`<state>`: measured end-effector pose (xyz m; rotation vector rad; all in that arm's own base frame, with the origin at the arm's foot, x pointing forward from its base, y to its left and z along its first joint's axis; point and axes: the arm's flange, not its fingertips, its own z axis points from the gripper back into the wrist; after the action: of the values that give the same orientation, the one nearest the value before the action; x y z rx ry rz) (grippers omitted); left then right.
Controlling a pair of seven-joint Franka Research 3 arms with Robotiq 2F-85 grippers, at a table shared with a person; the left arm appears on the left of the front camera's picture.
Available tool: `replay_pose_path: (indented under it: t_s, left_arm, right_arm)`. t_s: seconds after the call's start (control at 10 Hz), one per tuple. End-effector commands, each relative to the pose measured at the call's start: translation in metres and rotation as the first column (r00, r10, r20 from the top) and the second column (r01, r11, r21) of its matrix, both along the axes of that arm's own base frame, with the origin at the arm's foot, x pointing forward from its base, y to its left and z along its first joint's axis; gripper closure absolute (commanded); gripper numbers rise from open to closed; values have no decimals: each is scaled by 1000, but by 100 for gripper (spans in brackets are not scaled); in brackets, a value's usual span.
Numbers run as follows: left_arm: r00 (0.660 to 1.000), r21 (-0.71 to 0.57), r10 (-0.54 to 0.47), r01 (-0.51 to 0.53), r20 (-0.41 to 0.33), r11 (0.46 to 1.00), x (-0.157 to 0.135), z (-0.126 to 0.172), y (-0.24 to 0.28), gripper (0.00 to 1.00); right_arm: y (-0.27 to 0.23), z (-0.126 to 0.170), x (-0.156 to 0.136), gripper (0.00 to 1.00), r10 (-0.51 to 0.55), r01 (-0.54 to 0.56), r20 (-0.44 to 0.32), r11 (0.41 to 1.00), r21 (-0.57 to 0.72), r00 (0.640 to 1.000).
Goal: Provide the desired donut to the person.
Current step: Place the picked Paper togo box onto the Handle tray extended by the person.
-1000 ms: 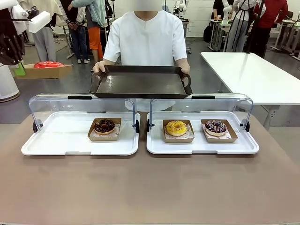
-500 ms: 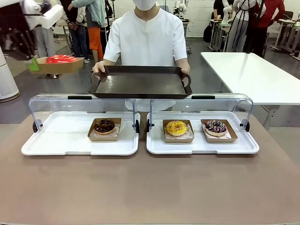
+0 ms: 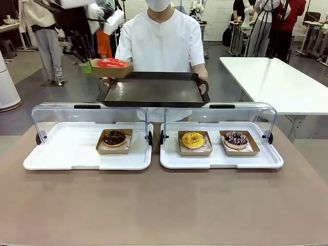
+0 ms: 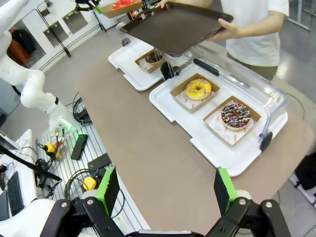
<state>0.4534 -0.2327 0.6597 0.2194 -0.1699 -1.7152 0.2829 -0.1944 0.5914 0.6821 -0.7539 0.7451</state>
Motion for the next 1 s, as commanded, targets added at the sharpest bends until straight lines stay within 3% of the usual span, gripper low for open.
replay_pose_path:
  t_s: [0.0, 0.4, 0.9]
  left_arm:
    - [1000, 20, 3, -2, -12, 1000, 30, 3, -14, 99]
    - [990, -57, -5, -3, -144, 998, 86, -11, -11, 99]
    - [981, -62, -1, -12, -195, 998, 114, -46, -9, 99]
  right_arm:
    - [0, 1, 1, 0, 10, -10, 14, 1000, 12, 1000]
    - [0, 1, 1, 0, 10, -10, 14, 1000, 12, 1000]
    - [0, 1, 1, 0, 10, -10, 14, 1000, 12, 1000]
